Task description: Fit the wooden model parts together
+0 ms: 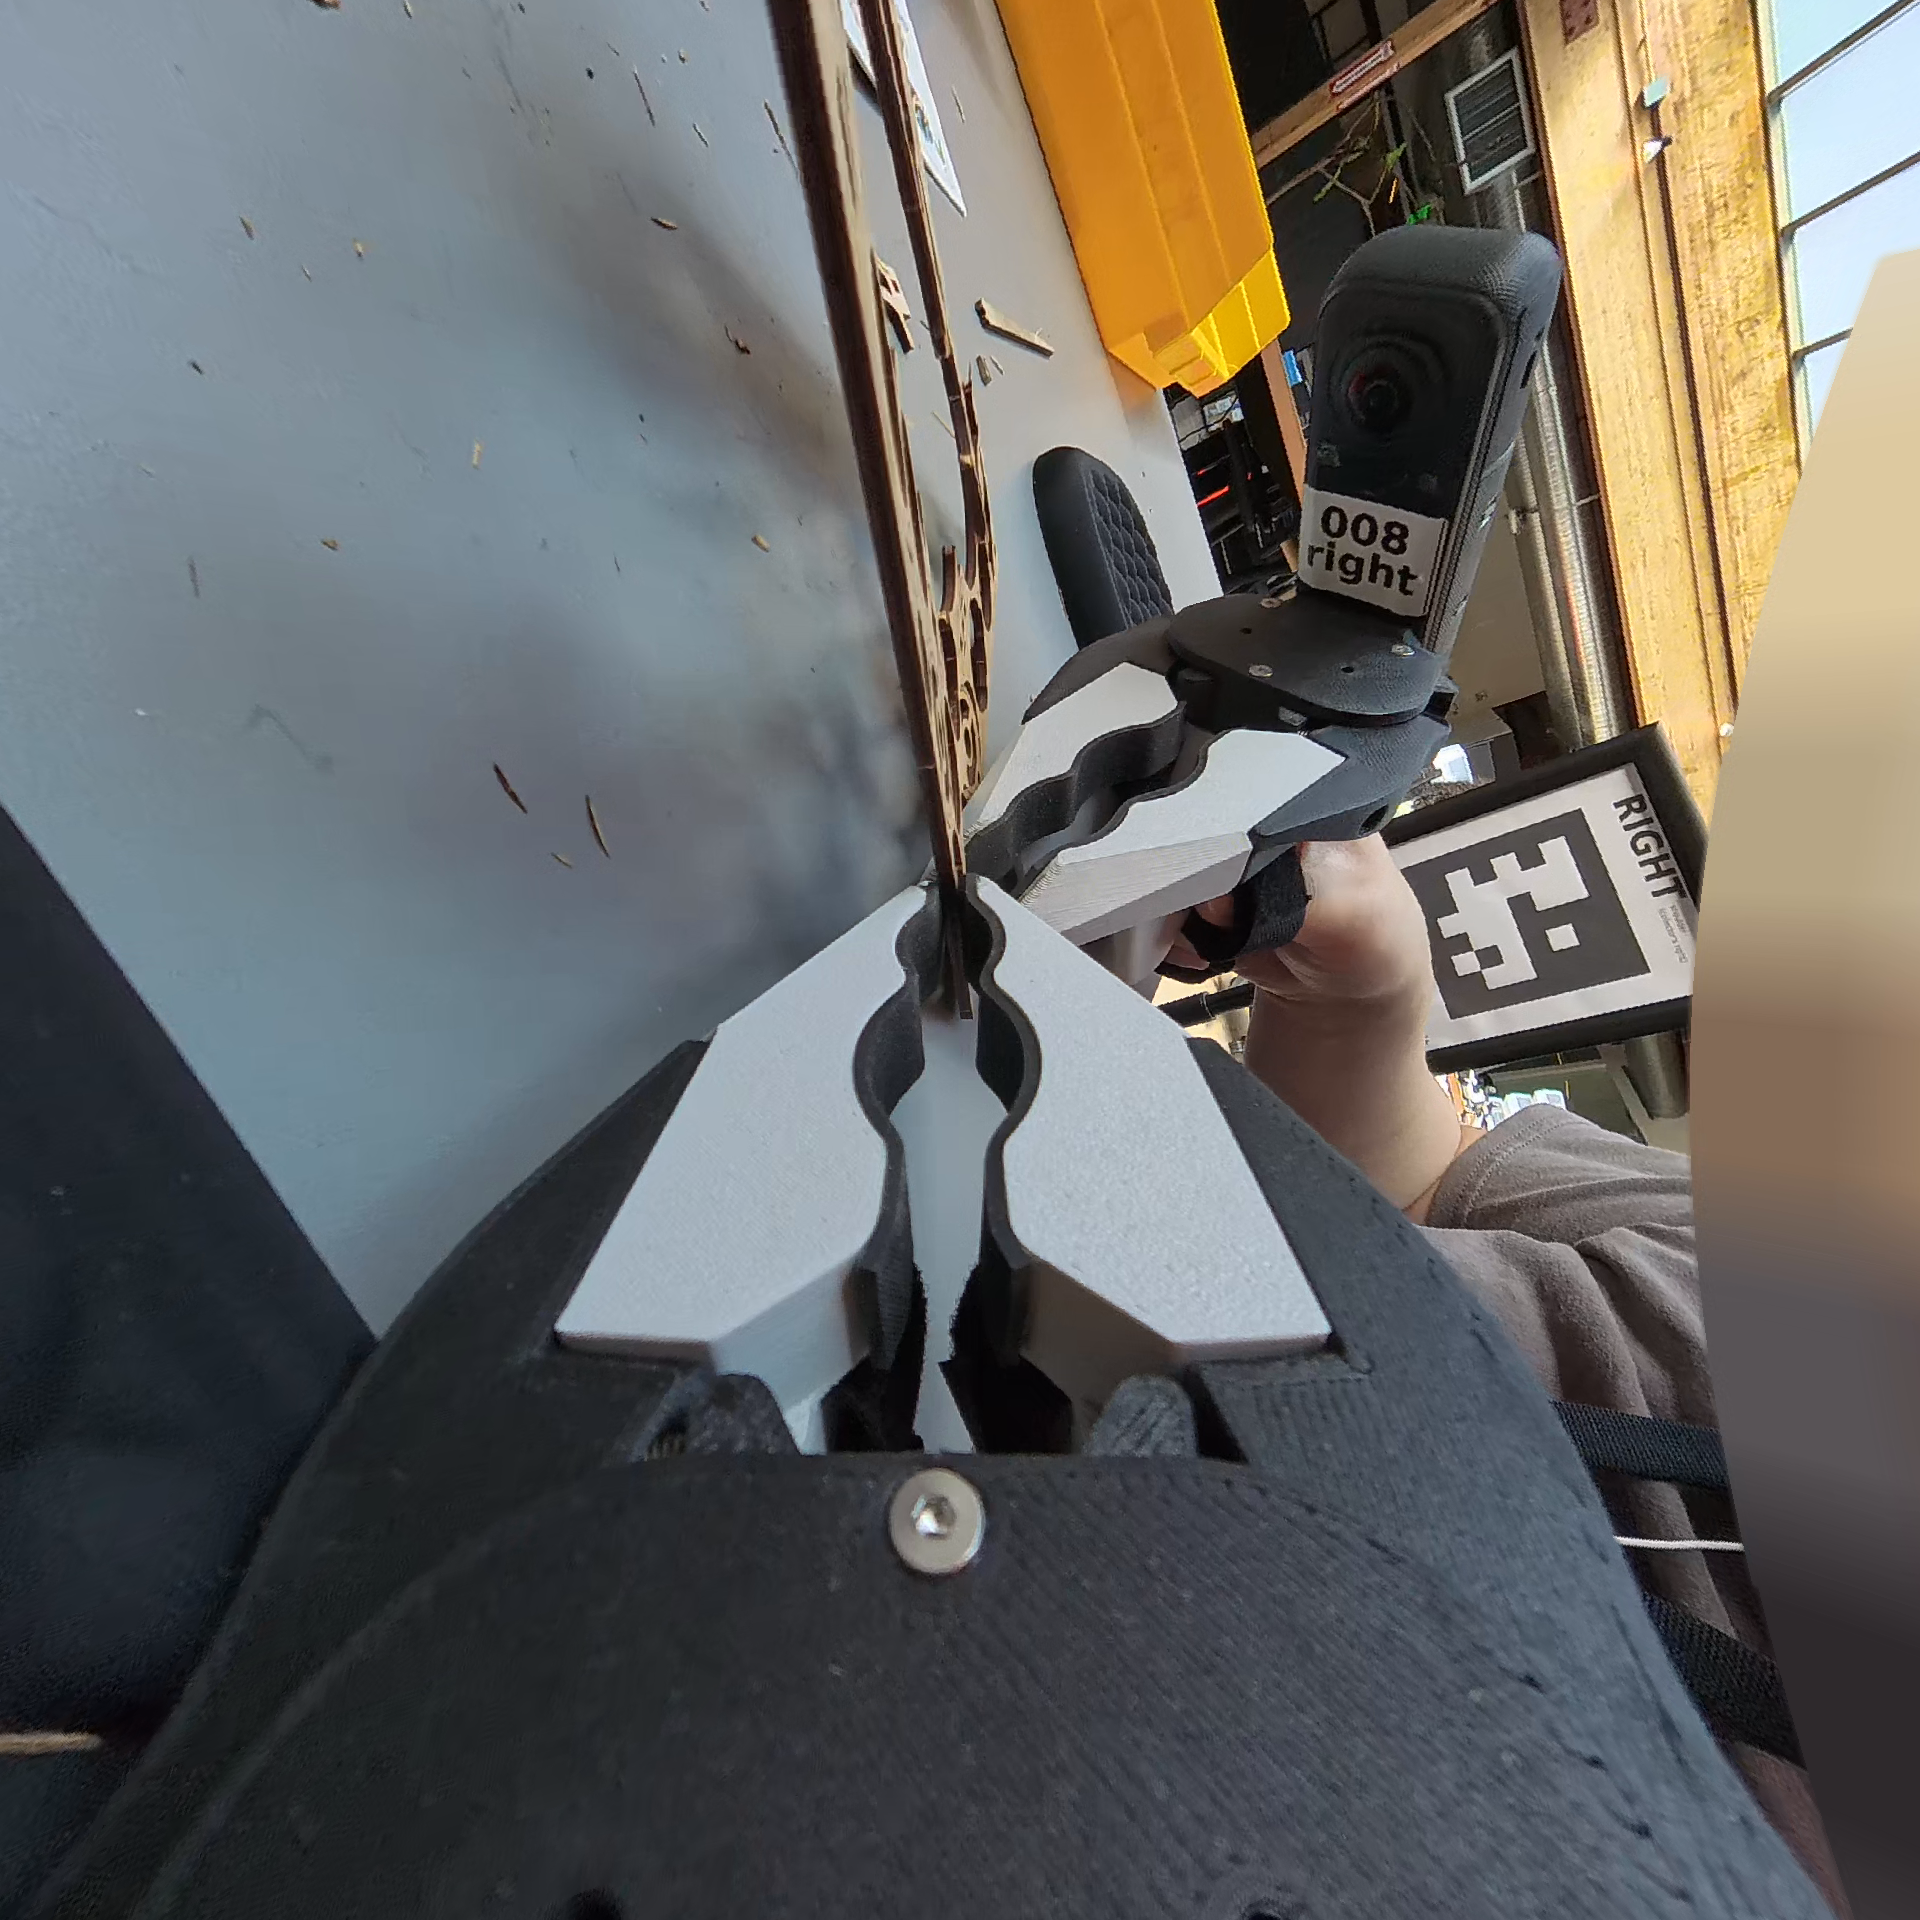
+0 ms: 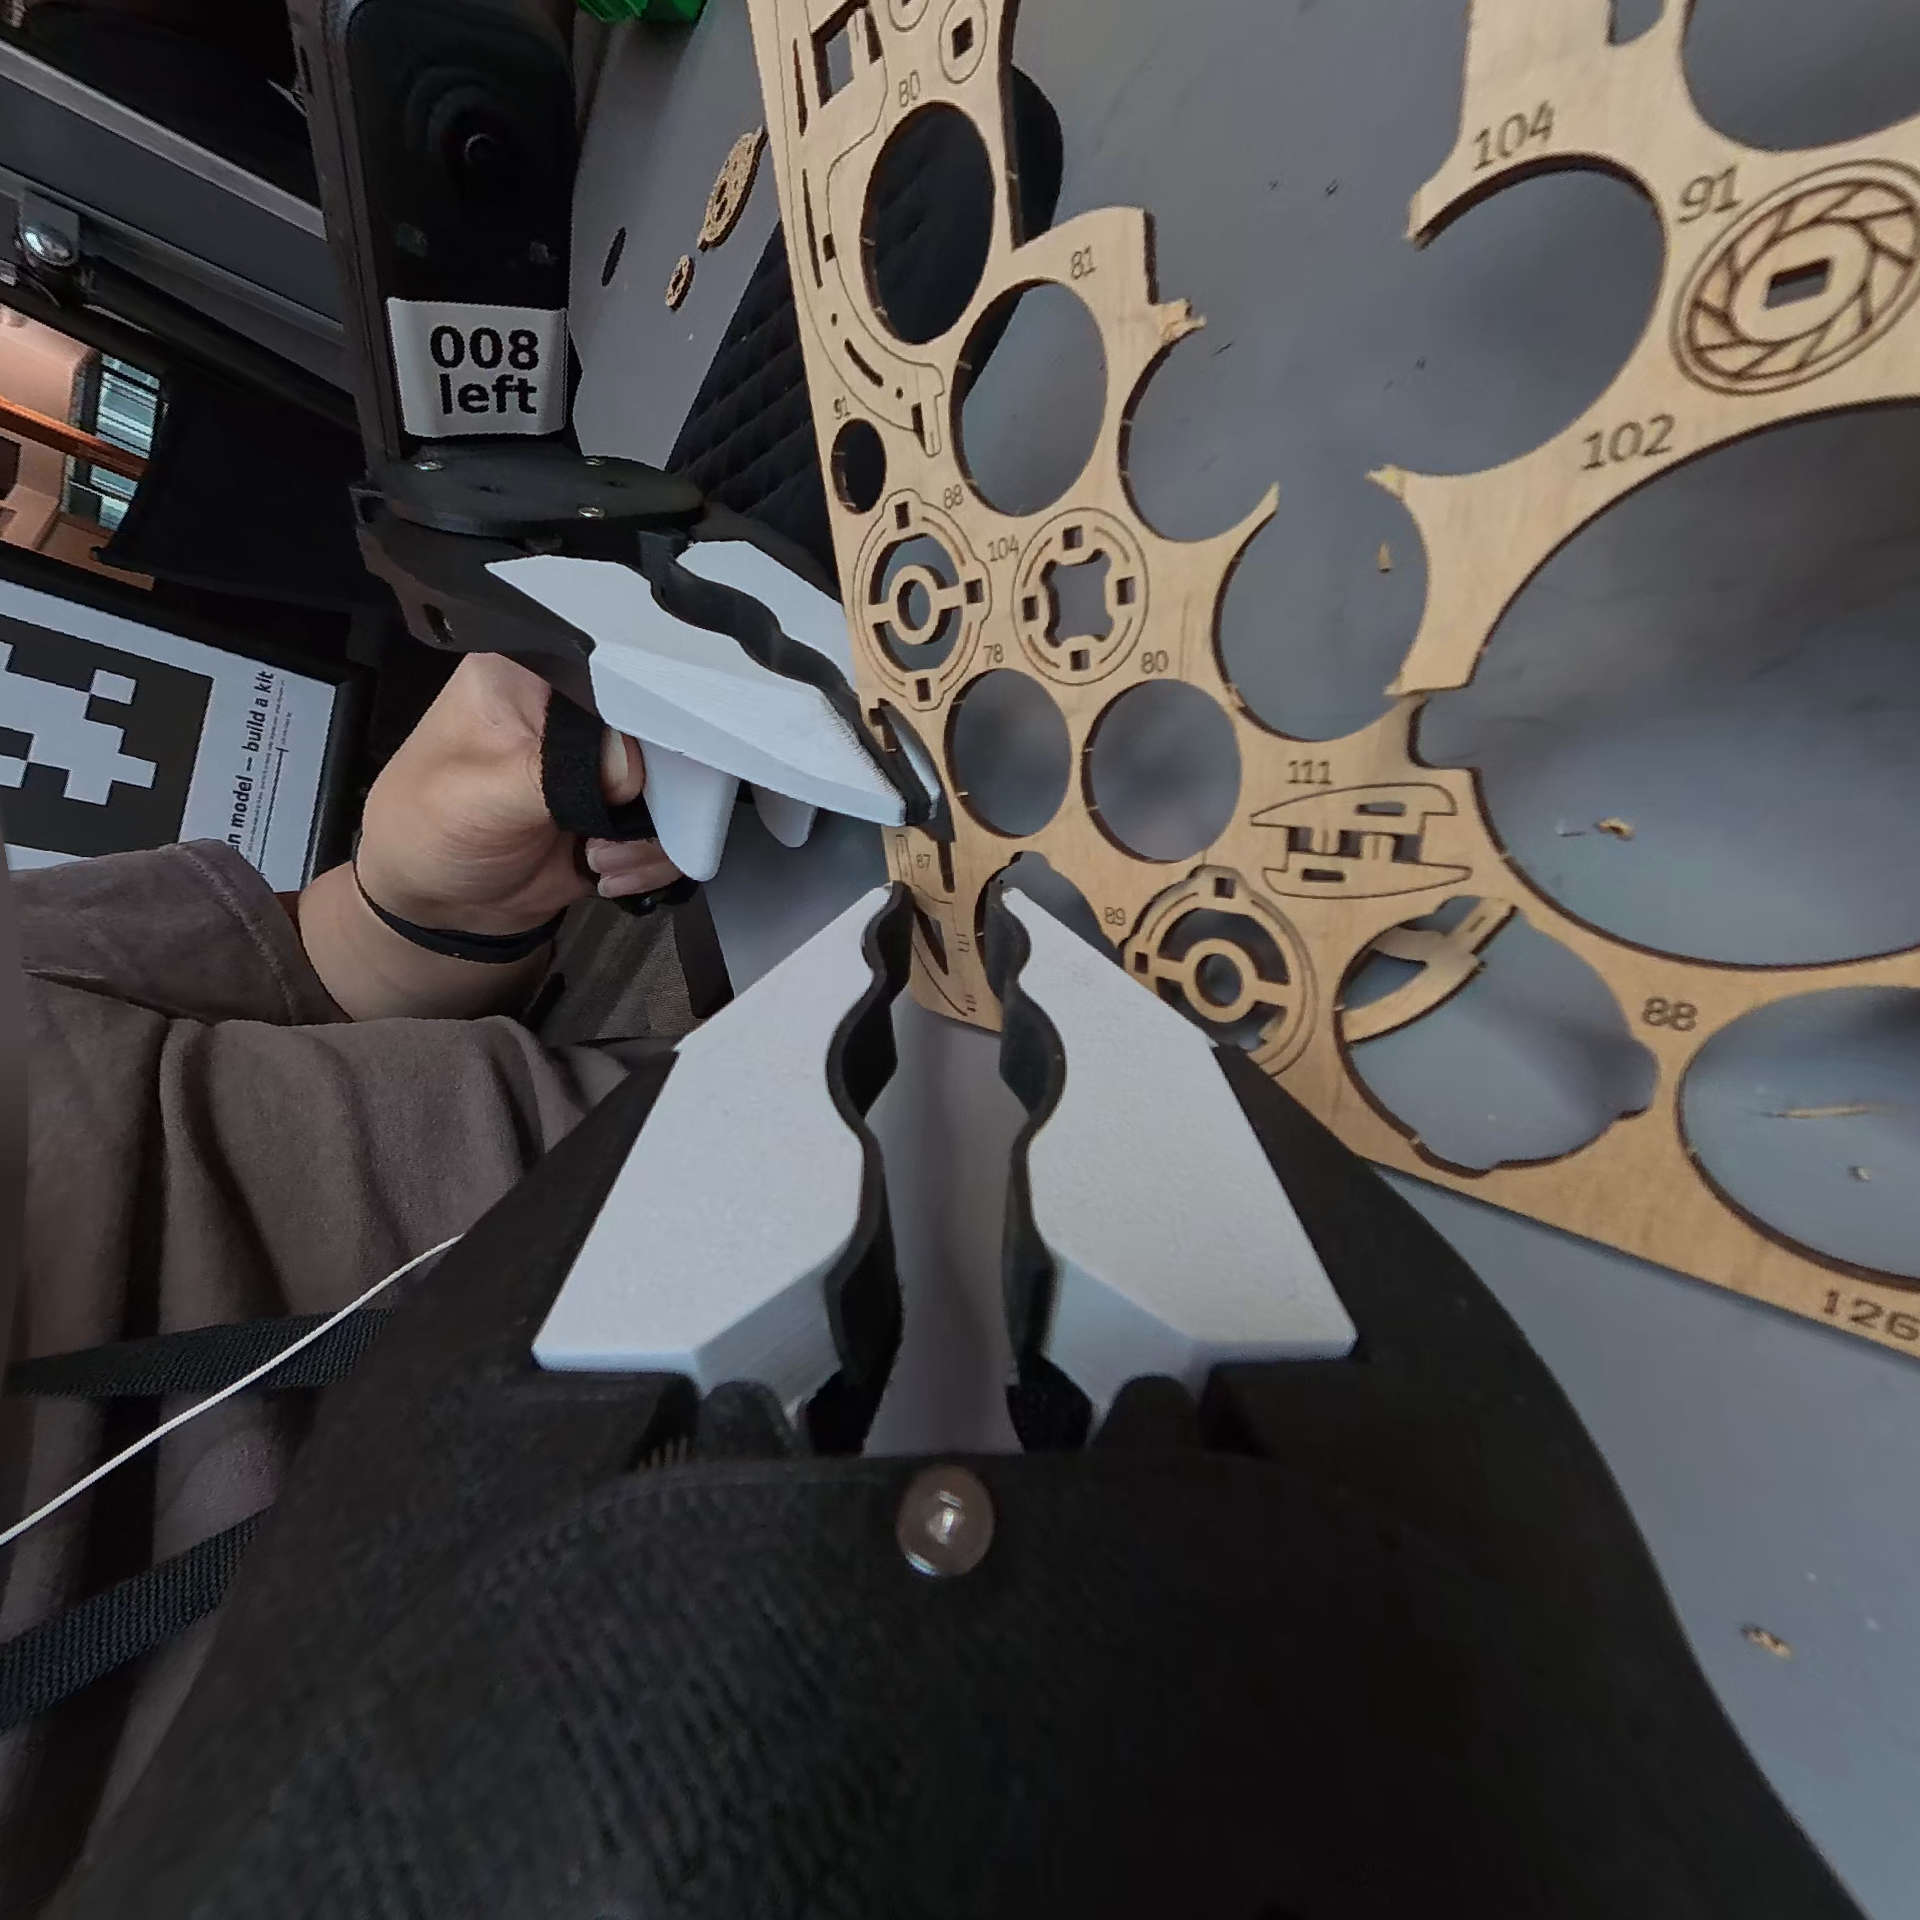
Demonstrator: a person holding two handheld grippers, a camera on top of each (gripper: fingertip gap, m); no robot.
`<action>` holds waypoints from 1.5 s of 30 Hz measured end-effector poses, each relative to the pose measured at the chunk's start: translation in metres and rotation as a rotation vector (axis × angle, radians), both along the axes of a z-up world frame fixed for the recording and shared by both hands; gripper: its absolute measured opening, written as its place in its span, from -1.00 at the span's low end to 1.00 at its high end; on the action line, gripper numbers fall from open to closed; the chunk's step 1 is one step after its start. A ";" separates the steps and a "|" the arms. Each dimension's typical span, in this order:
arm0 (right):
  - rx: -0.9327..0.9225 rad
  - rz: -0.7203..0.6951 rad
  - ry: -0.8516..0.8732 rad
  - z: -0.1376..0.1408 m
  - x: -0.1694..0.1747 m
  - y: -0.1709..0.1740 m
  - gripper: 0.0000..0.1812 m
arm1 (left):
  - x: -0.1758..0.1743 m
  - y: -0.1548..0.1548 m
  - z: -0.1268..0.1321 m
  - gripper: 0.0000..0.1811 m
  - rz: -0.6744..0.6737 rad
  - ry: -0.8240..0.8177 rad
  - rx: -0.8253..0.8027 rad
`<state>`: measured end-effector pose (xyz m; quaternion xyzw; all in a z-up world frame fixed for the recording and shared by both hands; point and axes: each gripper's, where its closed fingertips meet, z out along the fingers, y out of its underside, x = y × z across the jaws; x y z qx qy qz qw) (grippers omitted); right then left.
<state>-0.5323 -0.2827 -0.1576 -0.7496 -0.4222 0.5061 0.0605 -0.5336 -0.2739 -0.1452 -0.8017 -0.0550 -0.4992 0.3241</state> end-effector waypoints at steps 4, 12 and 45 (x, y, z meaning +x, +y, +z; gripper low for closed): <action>0.001 -0.001 0.002 0.000 0.000 0.000 -0.86 | 0.000 0.000 0.000 -1.00 0.000 0.001 0.004; 0.011 0.000 -0.007 -0.002 0.000 0.000 -0.86 | 0.000 0.001 0.000 -0.99 0.004 0.008 0.004; 0.115 -0.006 -0.031 -0.009 -0.001 -0.001 -0.85 | -0.003 0.003 -0.002 -0.99 0.071 0.077 0.036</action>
